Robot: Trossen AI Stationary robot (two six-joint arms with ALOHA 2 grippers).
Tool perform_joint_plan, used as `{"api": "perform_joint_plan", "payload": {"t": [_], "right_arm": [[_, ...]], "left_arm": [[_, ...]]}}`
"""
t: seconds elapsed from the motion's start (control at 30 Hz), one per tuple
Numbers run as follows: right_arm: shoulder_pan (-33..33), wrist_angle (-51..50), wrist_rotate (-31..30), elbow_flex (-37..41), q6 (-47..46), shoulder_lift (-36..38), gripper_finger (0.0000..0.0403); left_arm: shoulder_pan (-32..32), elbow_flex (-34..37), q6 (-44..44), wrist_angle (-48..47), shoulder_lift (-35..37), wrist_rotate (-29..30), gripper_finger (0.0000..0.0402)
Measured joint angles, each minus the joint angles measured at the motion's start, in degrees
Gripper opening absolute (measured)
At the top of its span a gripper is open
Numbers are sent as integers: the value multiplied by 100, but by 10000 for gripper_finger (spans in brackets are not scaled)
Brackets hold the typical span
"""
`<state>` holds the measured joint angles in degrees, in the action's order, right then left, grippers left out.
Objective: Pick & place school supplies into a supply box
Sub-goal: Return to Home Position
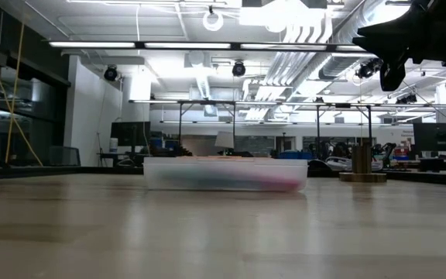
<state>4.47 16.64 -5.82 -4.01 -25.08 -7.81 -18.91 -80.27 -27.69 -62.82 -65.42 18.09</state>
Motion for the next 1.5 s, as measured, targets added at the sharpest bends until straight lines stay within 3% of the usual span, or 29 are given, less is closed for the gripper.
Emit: {"api": "perform_joint_plan", "payload": {"t": [0.2, 0.4, 0.57, 0.97, 1.27, 1.5], "right_arm": [[-2, -13, 15, 0, 2, 0, 49], [0, -55, 37, 0, -195, -2, 52], [0, -99, 348, 0, -204, 0, 48], [-2, -90, 535, 0, -81, -4, 52], [-2, -42, 527, 0, -40, -4, 46], [-2, -37, 522, 0, 4, -4, 52]], "left_arm": [[-27, 1378, -124, 1042, 647, -423, 172], [-27, 2489, -433, 1606, 1237, -473, 172], [-24, 3327, -447, 2295, 1849, -635, 172], [-24, 4711, -558, 3063, 3001, -709, 172], [-24, 5909, -558, 4279, 4109, -711, 172], [-24, 6587, -528, 5053, 4552, -711, 172]]}}
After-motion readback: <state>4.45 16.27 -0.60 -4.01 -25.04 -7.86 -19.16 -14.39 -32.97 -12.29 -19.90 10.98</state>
